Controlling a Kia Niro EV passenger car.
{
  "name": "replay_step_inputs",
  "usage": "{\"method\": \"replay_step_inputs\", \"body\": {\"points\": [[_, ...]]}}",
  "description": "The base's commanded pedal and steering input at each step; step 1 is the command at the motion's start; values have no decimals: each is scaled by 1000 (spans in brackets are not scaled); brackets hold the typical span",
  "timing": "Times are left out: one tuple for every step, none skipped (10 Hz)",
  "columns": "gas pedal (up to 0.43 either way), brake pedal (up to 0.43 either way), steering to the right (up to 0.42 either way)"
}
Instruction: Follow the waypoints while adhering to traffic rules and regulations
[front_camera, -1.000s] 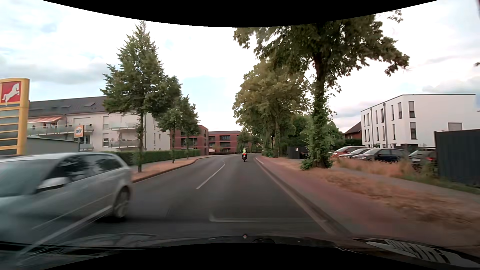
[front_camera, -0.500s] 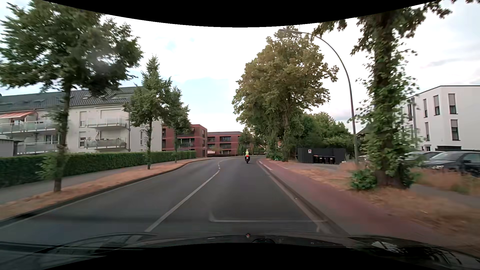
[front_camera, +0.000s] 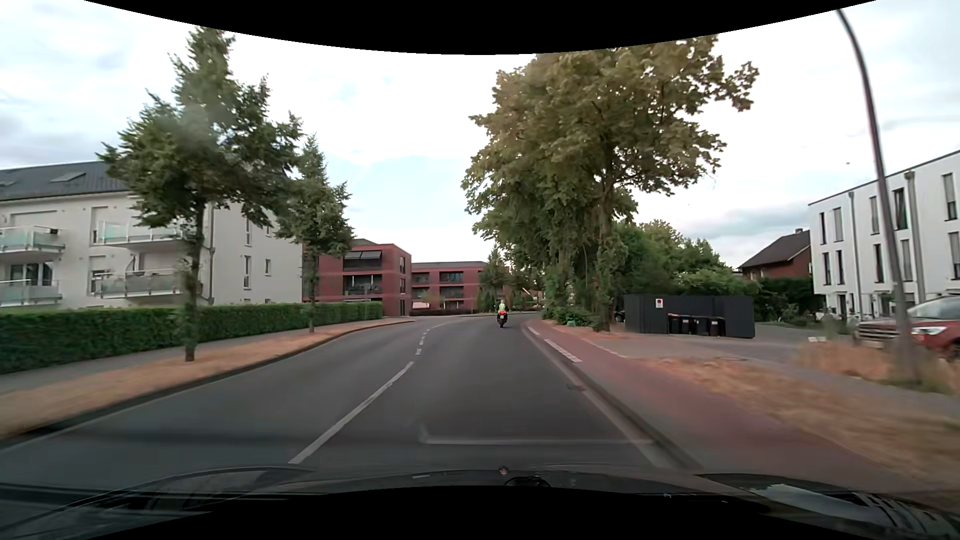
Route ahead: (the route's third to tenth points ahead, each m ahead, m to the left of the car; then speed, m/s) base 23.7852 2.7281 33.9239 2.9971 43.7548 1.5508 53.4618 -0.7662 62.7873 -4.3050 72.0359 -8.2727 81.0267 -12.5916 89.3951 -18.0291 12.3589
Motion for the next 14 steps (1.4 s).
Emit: {"method": "replay_step_inputs", "body": {"points": [[169,0,-8],[169,0,-8],[177,0,-7],[177,0,-7],[177,0,-7],[177,0,-7],[177,0,-6],[177,0,-5],[177,0,-3],[177,0,3],[177,0,10],[177,0,10],[177,0,10],[177,0,10]]}}
